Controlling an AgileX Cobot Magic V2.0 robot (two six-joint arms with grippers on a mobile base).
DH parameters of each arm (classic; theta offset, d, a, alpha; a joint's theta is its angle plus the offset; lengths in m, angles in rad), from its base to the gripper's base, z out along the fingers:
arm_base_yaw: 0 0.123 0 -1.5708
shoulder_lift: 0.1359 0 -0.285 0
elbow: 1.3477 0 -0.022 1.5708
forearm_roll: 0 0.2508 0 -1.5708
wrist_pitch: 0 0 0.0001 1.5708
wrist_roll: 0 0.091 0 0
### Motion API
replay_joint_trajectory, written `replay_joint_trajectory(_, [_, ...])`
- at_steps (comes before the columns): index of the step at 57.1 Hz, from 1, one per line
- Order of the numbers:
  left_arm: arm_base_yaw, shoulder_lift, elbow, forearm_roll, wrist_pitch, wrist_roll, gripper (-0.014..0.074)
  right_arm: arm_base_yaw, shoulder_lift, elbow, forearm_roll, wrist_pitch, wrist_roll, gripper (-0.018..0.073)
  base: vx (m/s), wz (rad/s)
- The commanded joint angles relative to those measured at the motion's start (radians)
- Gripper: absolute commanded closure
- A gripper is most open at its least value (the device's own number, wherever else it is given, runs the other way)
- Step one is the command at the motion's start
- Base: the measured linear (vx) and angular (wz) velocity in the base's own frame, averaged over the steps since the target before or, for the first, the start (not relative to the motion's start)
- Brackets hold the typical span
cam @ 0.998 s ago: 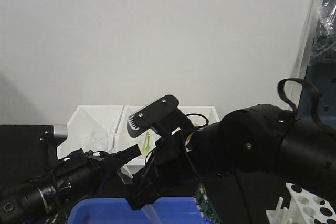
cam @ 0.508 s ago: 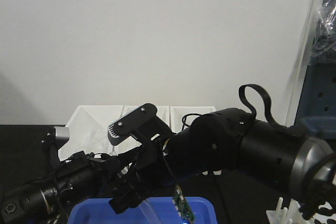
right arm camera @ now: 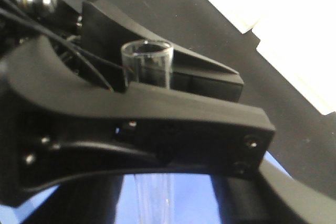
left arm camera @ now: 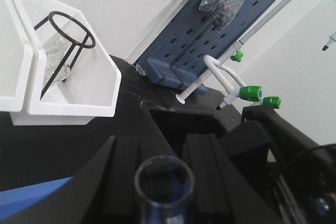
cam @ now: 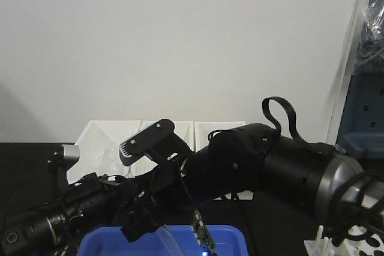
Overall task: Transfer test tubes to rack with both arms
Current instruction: 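Close the right gripper on the test tube below the left gripper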
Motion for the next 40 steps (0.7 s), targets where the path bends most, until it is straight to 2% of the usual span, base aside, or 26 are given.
replay_joint_trajectory(1, [-0.007, -0.039, -0.033, -0.032, -0.075, -0.006, 0.0601, -0.001, -0.046, -0.036, 0.004, -0.064, -0.003, 0.0214, 0.00, 0.00])
replay_joint_trajectory(19, [-0.007, -0.039, -0.033, -0.032, -0.075, -0.007, 0.0601, -0.001, -0.046, -0.036, 0.007, -0.064, 0.001, 0.0463, 0.00, 0.00])
replay_joint_trajectory(33, [-0.007, -0.039, -0.033, -0.035, -0.119, 0.005, 0.0597, -0.001, -0.046, -0.036, 0.010, -0.076, 0.001, 0.0573, 0.00, 0.00])
replay_joint_trajectory(40, [-0.007, -0.039, -0.033, -0.037, -0.112, 0.005, 0.0585, -0.001, -0.046, -0.036, 0.014, -0.076, 0.001, 0.0572, 0.00, 0.00])
